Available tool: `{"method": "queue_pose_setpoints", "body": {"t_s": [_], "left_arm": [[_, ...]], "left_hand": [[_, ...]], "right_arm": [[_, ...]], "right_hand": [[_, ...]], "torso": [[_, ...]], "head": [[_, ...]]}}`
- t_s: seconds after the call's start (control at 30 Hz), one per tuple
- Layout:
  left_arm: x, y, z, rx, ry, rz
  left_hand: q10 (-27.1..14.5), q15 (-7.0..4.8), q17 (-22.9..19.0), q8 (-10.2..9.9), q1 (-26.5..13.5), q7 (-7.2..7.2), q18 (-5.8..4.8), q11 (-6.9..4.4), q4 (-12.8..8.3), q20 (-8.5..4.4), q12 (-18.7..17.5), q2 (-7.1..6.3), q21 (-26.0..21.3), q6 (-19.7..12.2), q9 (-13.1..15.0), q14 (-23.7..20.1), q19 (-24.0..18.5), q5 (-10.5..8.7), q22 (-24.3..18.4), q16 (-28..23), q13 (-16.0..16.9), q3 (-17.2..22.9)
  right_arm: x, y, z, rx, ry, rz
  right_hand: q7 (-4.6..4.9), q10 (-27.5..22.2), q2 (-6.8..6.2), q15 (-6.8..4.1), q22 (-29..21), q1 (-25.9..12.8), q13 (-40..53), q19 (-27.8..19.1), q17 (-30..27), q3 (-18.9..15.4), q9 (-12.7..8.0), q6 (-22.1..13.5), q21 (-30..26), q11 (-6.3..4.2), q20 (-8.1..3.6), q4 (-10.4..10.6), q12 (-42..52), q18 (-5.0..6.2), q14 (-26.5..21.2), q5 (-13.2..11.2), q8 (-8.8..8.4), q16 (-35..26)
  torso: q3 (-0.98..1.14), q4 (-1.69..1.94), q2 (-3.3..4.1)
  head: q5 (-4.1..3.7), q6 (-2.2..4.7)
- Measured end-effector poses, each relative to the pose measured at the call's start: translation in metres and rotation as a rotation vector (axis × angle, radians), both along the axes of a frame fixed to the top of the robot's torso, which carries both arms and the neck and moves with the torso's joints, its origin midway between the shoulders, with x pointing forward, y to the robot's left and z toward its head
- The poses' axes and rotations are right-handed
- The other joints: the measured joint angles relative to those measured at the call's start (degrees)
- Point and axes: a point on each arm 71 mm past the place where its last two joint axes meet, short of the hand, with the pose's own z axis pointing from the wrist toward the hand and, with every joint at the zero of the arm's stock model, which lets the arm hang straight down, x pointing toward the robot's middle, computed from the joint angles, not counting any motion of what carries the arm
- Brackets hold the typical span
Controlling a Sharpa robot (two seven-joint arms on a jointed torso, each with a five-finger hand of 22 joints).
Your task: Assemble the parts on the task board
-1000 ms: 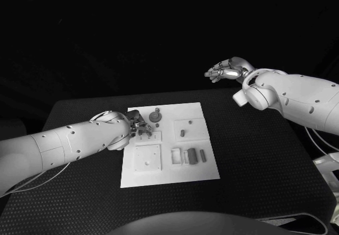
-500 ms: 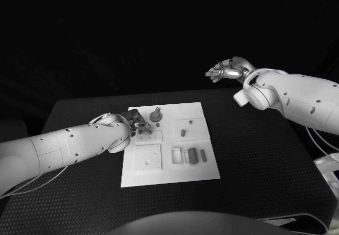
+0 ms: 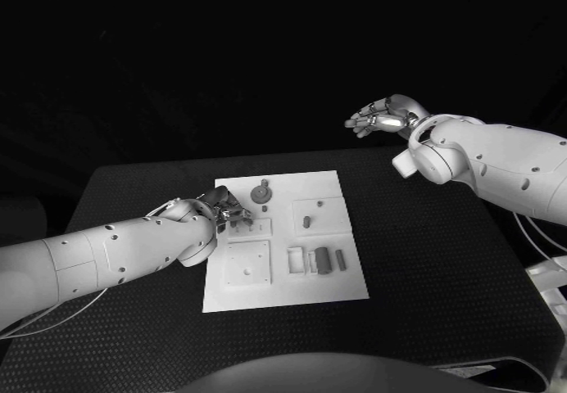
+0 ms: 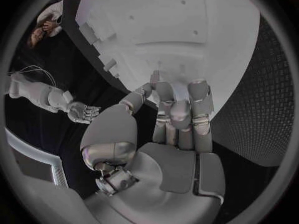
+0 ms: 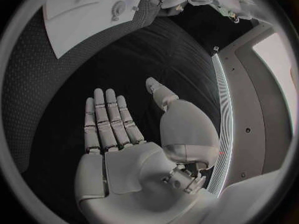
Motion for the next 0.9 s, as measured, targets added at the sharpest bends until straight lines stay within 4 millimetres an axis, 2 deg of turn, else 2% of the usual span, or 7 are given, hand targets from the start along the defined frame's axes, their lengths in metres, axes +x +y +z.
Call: {"method": "queue_pose_setpoints", "body": {"t_s": [0.53,0.73,0.9], "left_arm": [[-0.004,0.0,-0.005,-0.01,-0.021,0.022],[-0.006,-0.001,-0.012,-0.004,-0.011,0.026],[-0.006,-0.001,-0.014,-0.007,-0.018,0.035]], "left_hand": [[0.0,0.06,0.0,0.0,0.0,0.07,0.0,0.0,0.0,0.0,0.0,0.0,0.0,0.1,0.0,0.1,0.2,0.19,0.0,0.2,0.0,0.0],[0.0,-0.01,0.0,0.0,0.0,0.12,0.0,0.01,0.0,-0.04,0.0,0.0,0.0,0.1,0.0,0.0,0.2,0.18,0.0,0.2,-0.1,0.0],[0.0,-0.01,0.0,0.7,0.0,0.15,0.0,0.01,0.1,0.15,0.0,0.0,0.0,0.1,0.0,0.0,0.1,0.17,0.0,0.2,-0.1,0.1]], "right_arm": [[0.0,0.0,0.0,0.0,0.0,-0.001],[0.0,0.0,0.0,0.001,0.0,-0.001],[0.0,-0.001,0.0,0.0,0.001,-0.001]], "right_hand": [[0.0,0.0,0.0,0.0,0.1,0.0,-0.1,0.0,0.0,0.0,0.0,0.0,0.0,0.0,0.0,0.3,0.2,0.0,0.0,0.0,0.0,0.0],[0.0,0.0,0.0,0.0,0.1,0.0,-0.1,0.0,0.0,0.0,0.0,0.0,0.0,0.0,0.0,0.3,0.2,0.0,0.0,0.0,0.0,0.0],[0.0,0.0,0.0,-0.01,0.1,0.0,-0.1,0.0,0.1,0.0,0.0,0.0,0.0,0.0,0.0,0.3,0.2,0.0,0.0,0.0,0.0,0.0]], "torso": [[-0.02,-0.03,0.02],[-0.02,-0.04,0.02],[-0.03,-0.04,0.02]], "head": [[-0.01,-0.13],[-0.04,-0.09],[-0.13,-0.04]]}}
